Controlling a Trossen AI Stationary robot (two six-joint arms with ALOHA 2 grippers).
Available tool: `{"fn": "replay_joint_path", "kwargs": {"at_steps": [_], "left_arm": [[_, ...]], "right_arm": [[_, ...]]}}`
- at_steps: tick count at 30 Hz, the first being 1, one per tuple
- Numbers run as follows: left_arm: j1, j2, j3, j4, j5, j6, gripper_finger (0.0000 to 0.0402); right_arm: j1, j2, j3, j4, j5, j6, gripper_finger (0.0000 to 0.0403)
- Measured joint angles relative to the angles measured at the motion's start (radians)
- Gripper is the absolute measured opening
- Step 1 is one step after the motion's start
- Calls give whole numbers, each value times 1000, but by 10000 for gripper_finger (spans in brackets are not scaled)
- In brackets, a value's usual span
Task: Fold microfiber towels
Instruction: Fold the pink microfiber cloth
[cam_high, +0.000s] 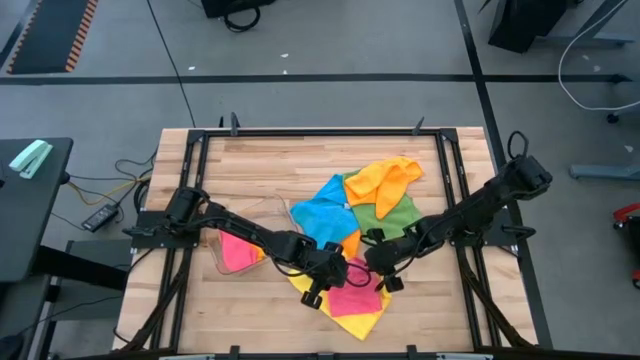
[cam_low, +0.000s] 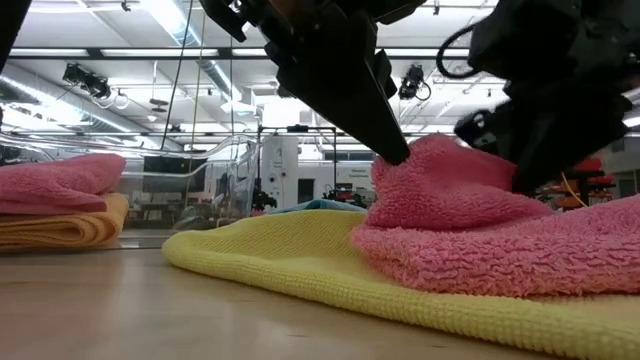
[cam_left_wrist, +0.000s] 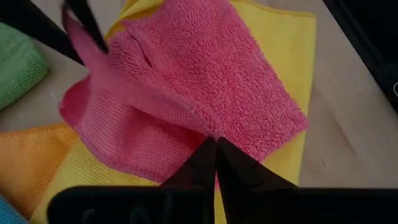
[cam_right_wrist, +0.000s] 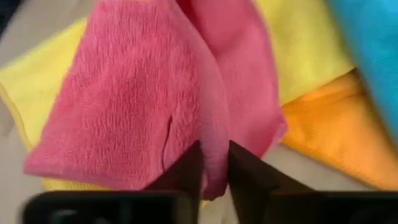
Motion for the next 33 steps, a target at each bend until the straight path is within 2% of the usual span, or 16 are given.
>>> {"fn": "replay_joint_path", "kwargs": {"at_steps": [3,14,22,28,33], "left_arm": [[0,0,0,3,0,0,27],[-22,0,0,12,1,-2,14],[-45,-19,-1,73,19,-30,30],[-72,-3,-1,65,20,-73,21],[-79,8,-1,80,18,-111,14]], "right_arm": [[9,-29,0,0,7,-14,10],[94,-82,0,-33,6,39,4],[171,-78,0,-11,-7,124,6],[219,14,1,108,-5,166,7],[224,79,14,109,-25,195,7]]}}
